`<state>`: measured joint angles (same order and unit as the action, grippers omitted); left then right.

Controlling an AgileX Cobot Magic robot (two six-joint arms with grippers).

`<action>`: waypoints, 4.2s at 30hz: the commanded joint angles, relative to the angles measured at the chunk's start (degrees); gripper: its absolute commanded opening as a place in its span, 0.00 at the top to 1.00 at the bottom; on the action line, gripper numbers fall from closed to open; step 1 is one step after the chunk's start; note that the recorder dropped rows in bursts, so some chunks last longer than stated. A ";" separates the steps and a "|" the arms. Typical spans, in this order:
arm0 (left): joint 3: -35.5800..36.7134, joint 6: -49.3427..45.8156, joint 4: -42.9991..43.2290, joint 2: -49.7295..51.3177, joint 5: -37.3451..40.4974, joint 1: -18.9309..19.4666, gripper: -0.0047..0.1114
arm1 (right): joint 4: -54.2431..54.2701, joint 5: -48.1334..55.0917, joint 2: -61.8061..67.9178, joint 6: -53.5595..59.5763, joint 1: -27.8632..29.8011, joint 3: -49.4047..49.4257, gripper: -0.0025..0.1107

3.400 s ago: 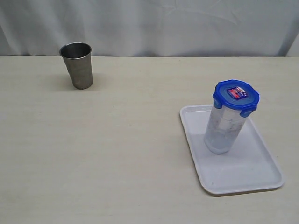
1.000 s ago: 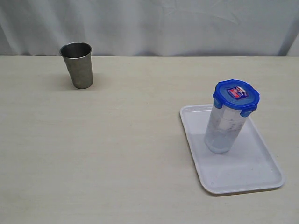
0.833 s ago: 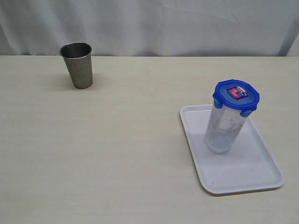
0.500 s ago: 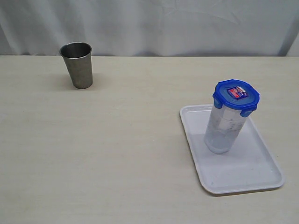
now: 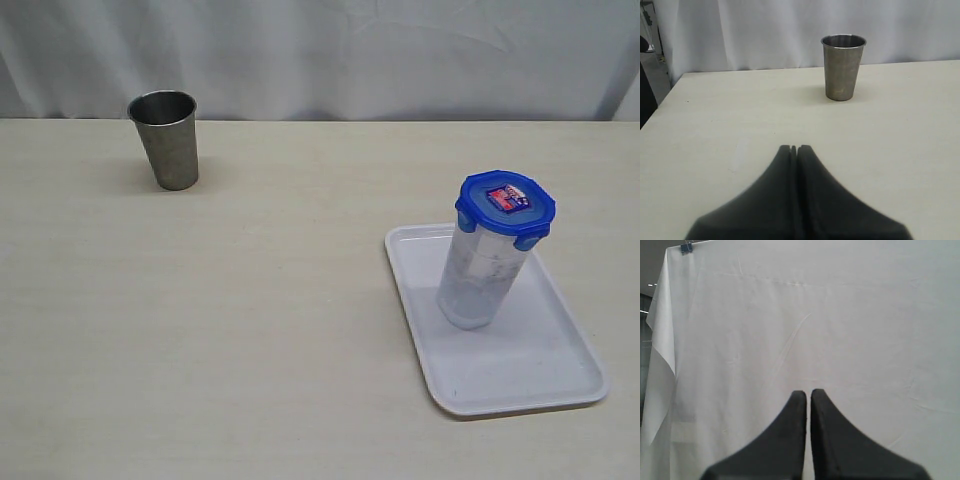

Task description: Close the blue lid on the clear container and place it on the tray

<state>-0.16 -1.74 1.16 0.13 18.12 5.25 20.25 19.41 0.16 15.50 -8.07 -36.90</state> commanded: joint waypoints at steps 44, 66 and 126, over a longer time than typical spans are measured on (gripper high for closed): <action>0.16 -0.16 0.24 -0.13 -0.27 0.11 0.96 | -16.19 -41.80 -0.16 2.07 -2.59 34.74 0.94; 0.16 -0.16 1.24 -0.13 -0.25 0.11 0.96 | -21.15 -15.72 -0.16 -11.16 3.92 36.90 0.94; 0.16 -0.16 1.24 -0.13 -0.25 0.11 0.96 | -21.72 0.37 -0.16 -14.62 3.92 36.90 0.94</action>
<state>-0.16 -1.74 2.46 0.13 18.30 5.25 -1.00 19.62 0.21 0.96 -4.53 -0.15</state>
